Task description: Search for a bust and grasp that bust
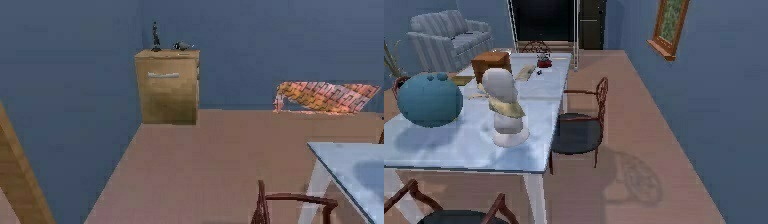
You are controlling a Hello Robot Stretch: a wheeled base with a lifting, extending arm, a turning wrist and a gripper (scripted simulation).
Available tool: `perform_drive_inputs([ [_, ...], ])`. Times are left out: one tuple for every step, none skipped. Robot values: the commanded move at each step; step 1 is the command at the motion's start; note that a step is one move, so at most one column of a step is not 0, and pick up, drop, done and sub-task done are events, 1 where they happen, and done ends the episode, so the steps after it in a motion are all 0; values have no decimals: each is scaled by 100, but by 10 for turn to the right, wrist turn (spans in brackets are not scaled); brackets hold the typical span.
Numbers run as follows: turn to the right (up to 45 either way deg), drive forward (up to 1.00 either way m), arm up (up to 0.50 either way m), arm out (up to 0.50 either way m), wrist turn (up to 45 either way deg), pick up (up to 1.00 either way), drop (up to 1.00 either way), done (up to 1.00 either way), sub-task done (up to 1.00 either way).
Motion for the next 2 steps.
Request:
perform_drive_inputs([
  [-180, 0, 0, 0, 0, 0, 0, 0, 0],
  [0, 0, 50, 0, 0, 0, 0, 0, 0],
])
